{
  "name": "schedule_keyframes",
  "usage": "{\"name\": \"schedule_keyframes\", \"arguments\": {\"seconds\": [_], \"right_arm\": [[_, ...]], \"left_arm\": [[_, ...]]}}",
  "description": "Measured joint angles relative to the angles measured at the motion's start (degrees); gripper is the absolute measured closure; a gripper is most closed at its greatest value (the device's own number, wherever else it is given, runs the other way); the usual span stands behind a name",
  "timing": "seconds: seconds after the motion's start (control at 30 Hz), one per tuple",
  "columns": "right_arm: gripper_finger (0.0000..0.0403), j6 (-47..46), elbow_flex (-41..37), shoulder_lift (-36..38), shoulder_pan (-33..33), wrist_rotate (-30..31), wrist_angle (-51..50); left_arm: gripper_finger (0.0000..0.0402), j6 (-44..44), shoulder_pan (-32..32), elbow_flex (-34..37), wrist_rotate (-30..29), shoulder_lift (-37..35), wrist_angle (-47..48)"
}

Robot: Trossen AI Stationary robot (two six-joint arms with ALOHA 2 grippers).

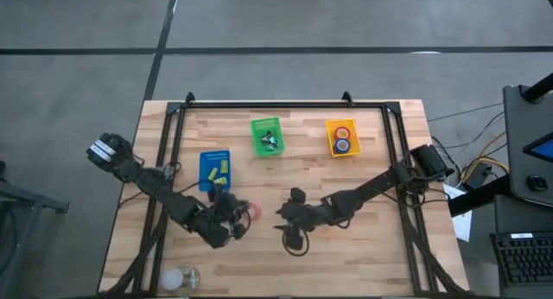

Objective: Pick and place Stapler, Stapler remover, tape
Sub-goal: Put the pink tape into the yellow bin

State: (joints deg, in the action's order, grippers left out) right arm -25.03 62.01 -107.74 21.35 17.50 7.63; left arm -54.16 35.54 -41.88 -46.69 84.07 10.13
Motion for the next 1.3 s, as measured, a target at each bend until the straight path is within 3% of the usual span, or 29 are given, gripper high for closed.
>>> {"name": "schedule_keyframes", "arguments": {"seconds": [0.13, 0.37, 0.87, 1.03, 1.3], "right_arm": [[0.0179, -2.24, -0.35, 0.00, 0.05, 0.43, 4.51], [0.0178, -5.00, -0.36, 0.00, -3.31, 0.48, 10.26], [0.0121, 1.47, 0.98, 0.00, -7.33, 0.42, 20.61], [0.0148, 1.53, 1.62, 0.00, -8.56, 0.54, 20.32], [0.0235, 2.52, 2.15, 0.00, -9.98, -2.23, 19.58]], "left_arm": [[0.0351, 5.19, -0.02, -1.96, -12.12, 0.00, 0.12], [0.0356, 12.26, -0.02, -3.92, -22.71, 0.00, -0.48], [0.0353, 13.74, -0.02, -3.94, -26.36, 0.00, -1.62], [0.0352, 13.75, -0.02, -3.94, -26.56, 0.00, -1.70], [0.0342, 13.91, -0.03, -3.87, -26.91, 0.00, -2.03]]}}
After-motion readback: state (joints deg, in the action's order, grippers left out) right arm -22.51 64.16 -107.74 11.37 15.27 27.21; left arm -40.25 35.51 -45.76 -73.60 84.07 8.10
